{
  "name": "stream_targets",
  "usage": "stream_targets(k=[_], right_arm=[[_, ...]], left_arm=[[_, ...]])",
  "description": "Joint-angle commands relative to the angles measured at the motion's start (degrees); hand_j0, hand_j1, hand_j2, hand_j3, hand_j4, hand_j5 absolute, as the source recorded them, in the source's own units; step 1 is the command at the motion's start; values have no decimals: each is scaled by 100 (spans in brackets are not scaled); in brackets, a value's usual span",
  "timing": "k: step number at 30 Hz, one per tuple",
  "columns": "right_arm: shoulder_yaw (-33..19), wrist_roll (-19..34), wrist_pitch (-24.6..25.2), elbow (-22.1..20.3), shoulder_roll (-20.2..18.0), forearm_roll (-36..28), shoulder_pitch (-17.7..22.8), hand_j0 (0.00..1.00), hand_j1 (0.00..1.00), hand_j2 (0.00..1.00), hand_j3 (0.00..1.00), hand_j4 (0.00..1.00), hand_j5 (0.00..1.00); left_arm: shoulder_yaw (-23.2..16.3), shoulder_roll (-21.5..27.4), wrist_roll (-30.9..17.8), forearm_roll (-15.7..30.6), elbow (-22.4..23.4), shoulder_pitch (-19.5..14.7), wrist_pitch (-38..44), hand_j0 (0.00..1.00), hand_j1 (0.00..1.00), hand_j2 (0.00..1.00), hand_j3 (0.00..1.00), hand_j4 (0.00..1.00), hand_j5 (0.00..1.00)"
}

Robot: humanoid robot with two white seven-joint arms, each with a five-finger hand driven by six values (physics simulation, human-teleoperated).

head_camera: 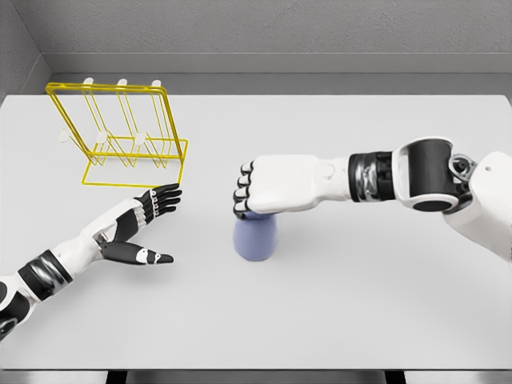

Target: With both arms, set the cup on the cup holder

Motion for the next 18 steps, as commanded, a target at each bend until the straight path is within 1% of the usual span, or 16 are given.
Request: stream_targets(k=[1,4,5,6,7,8,12,14,18], right_arm=[[32,-5,19,-1,76,-35,0,52,52,52,52,52,52],[32,-5,19,-1,102,-35,0,52,52,52,52,52,52],[32,-5,19,-1,102,-26,0,54,54,54,54,54,54],[32,-5,19,-1,102,-35,9,68,68,68,68,68,68],[32,-14,19,-1,102,-35,26,94,94,94,94,94,94],[23,-14,19,-1,102,-35,35,100,100,100,100,100,100],[14,-14,19,-1,93,-35,35,100,100,100,100,100,100],[-161,-22,19,8,49,-35,26,100,100,100,100,100,100],[-1444,-66,19,34,-205,-123,88,100,100,100,100,100,100]], left_arm=[[2,8,-1,23,6,0,0,100,100,100,100,100,100],[2,8,-1,23,24,0,0,100,100,100,100,100,100],[2,8,-1,23,32,-9,0,100,100,100,100,100,100],[2,8,-1,23,32,-18,0,100,100,100,100,100,100],[2,8,-1,23,59,-18,0,100,100,100,100,100,100],[2,8,-1,23,50,-18,0,100,100,100,100,100,100],[2,8,-1,23,59,-18,0,100,100,100,100,100,100],[2,8,-1,23,59,-18,0,100,100,100,100,100,100],[2,8,-1,23,59,-18,0,100,100,100,100,100,100]])
